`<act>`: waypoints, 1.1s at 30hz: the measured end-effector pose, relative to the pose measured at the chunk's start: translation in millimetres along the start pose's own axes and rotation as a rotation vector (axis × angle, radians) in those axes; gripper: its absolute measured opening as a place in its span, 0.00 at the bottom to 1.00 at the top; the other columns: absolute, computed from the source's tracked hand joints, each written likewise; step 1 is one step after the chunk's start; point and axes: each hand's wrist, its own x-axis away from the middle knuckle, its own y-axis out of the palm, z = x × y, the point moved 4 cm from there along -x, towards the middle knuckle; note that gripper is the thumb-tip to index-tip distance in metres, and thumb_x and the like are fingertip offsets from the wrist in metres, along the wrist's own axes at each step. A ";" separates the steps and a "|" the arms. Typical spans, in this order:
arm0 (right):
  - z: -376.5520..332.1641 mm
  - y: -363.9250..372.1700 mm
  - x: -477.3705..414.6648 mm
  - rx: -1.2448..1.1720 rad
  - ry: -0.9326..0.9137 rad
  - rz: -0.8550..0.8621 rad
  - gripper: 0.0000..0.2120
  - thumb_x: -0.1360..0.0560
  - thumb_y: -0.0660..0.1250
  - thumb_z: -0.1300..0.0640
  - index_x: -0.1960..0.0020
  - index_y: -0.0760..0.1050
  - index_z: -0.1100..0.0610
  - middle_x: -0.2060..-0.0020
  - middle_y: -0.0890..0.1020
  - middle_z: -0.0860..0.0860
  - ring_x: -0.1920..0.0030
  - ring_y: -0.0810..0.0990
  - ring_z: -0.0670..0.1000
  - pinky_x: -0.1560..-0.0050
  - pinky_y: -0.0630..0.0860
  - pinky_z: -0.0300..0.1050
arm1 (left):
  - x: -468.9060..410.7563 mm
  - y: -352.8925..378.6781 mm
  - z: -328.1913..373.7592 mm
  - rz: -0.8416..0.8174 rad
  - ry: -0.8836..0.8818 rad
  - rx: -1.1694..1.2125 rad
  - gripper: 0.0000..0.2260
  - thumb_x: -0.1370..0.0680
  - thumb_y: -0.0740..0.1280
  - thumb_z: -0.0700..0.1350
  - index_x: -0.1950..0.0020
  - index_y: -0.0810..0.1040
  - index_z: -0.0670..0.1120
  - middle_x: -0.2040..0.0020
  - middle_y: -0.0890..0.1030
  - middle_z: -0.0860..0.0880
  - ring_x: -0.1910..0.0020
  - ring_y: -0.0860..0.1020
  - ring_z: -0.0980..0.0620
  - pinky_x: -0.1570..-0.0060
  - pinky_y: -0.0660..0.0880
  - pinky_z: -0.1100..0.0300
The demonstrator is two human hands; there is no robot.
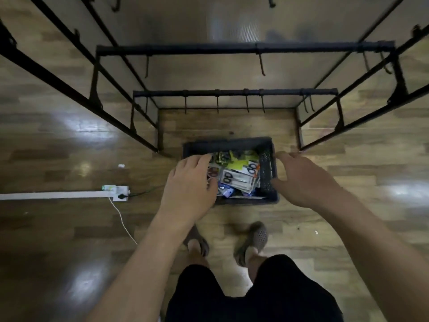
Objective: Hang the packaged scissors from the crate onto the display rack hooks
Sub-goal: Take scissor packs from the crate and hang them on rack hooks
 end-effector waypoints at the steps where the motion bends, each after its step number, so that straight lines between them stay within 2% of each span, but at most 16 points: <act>1: -1.1 15.6 -20.4 0.012 -0.023 -0.027 0.29 0.20 0.65 0.47 0.22 0.61 0.51 0.27 0.70 0.54 0.30 0.71 0.59 0.37 0.74 0.55 | -6.1 19.3 -10.0 -0.006 -0.013 0.009 0.25 0.19 0.65 0.51 0.22 0.66 0.49 0.28 0.73 0.47 0.30 0.70 0.44 0.32 0.71 0.47; 4: 3.2 74.6 -98.1 0.038 -0.085 -0.068 0.27 0.22 0.67 0.46 0.26 0.65 0.52 0.33 0.75 0.55 0.36 0.75 0.60 0.41 0.76 0.55 | -39.3 94.3 -39.3 -0.035 -0.038 0.007 0.25 0.18 0.64 0.51 0.22 0.64 0.50 0.26 0.71 0.50 0.28 0.68 0.46 0.31 0.68 0.50; 7: 24.9 153.5 -189.2 0.063 -0.090 -0.129 0.27 0.22 0.68 0.46 0.27 0.65 0.54 0.33 0.75 0.55 0.35 0.75 0.60 0.41 0.76 0.55 | -95.7 187.1 -69.3 -0.093 -0.030 -0.038 0.26 0.18 0.64 0.50 0.21 0.64 0.49 0.26 0.71 0.50 0.28 0.68 0.47 0.31 0.68 0.51; 10: 59.5 240.0 -279.8 0.056 -0.103 -0.182 0.24 0.22 0.69 0.48 0.31 0.67 0.55 0.37 0.76 0.55 0.40 0.76 0.58 0.47 0.75 0.52 | -157.3 274.5 -102.7 -0.163 -0.011 -0.110 0.26 0.17 0.63 0.53 0.21 0.61 0.51 0.24 0.70 0.49 0.27 0.68 0.46 0.30 0.69 0.49; 13: 95.4 339.9 -367.0 0.090 -0.120 -0.268 0.22 0.21 0.68 0.46 0.32 0.68 0.56 0.39 0.77 0.56 0.45 0.76 0.58 0.46 0.78 0.55 | -201.0 351.3 -137.1 -0.190 -0.010 -0.171 0.27 0.17 0.62 0.55 0.19 0.59 0.52 0.22 0.67 0.50 0.25 0.65 0.46 0.27 0.67 0.49; 15: 110.6 403.8 -418.0 0.125 -0.165 -0.312 0.23 0.21 0.68 0.45 0.31 0.68 0.55 0.38 0.77 0.56 0.43 0.77 0.59 0.45 0.79 0.57 | -214.4 392.8 -157.7 -0.219 -0.009 -0.193 0.29 0.17 0.62 0.57 0.18 0.57 0.53 0.20 0.63 0.51 0.22 0.61 0.47 0.25 0.65 0.49; 18: 112.9 472.2 -478.2 0.219 -0.270 -0.311 0.24 0.21 0.68 0.44 0.30 0.69 0.54 0.37 0.78 0.56 0.41 0.78 0.60 0.44 0.79 0.55 | -223.9 427.8 -168.7 -0.250 0.010 -0.218 0.31 0.17 0.61 0.58 0.17 0.52 0.56 0.18 0.56 0.56 0.20 0.55 0.51 0.23 0.62 0.51; 22: 103.8 520.8 -527.5 0.354 -0.355 -0.245 0.26 0.23 0.72 0.46 0.31 0.67 0.55 0.37 0.78 0.57 0.40 0.78 0.60 0.49 0.77 0.52 | -259.2 445.1 -163.1 -0.203 0.098 -0.315 0.29 0.17 0.62 0.57 0.19 0.56 0.56 0.21 0.62 0.56 0.24 0.63 0.51 0.28 0.69 0.49; 24: 101.8 532.2 -537.4 0.385 -0.389 -0.201 0.30 0.25 0.75 0.49 0.30 0.66 0.57 0.36 0.78 0.58 0.39 0.78 0.61 0.50 0.76 0.52 | -273.2 453.8 -159.9 -0.233 0.076 -0.347 0.28 0.17 0.62 0.57 0.19 0.57 0.54 0.22 0.65 0.54 0.25 0.66 0.50 0.30 0.70 0.48; 26: 102.0 532.9 -537.1 0.342 -0.388 -0.227 0.32 0.28 0.78 0.48 0.31 0.66 0.57 0.37 0.78 0.59 0.40 0.78 0.61 0.50 0.74 0.51 | -277.2 461.3 -149.9 -0.253 0.040 -0.314 0.27 0.17 0.62 0.58 0.20 0.59 0.55 0.24 0.68 0.53 0.27 0.68 0.49 0.33 0.72 0.47; 29: 104.7 525.9 -533.8 0.206 -0.392 -0.332 0.22 0.30 0.79 0.46 0.46 0.73 0.56 0.47 0.81 0.55 0.52 0.78 0.56 0.52 0.78 0.48 | -265.7 466.4 -136.8 -0.269 -0.064 -0.189 0.23 0.18 0.63 0.59 0.25 0.66 0.57 0.31 0.74 0.54 0.33 0.74 0.50 0.38 0.75 0.50; 31: 110.3 516.0 -533.1 0.118 -0.387 -0.426 0.19 0.29 0.79 0.46 0.50 0.75 0.56 0.52 0.81 0.53 0.53 0.79 0.55 0.53 0.79 0.48 | -257.0 468.6 -137.9 -0.323 -0.150 -0.123 0.21 0.19 0.64 0.59 0.27 0.68 0.59 0.35 0.76 0.57 0.38 0.77 0.51 0.41 0.76 0.53; 33: 123.6 497.7 -532.9 0.019 -0.371 -0.484 0.15 0.28 0.79 0.48 0.57 0.76 0.55 0.57 0.80 0.51 0.55 0.79 0.54 0.56 0.78 0.47 | -260.3 473.8 -142.3 -0.399 -0.186 -0.179 0.22 0.19 0.65 0.59 0.27 0.67 0.58 0.35 0.77 0.56 0.41 0.78 0.51 0.42 0.77 0.52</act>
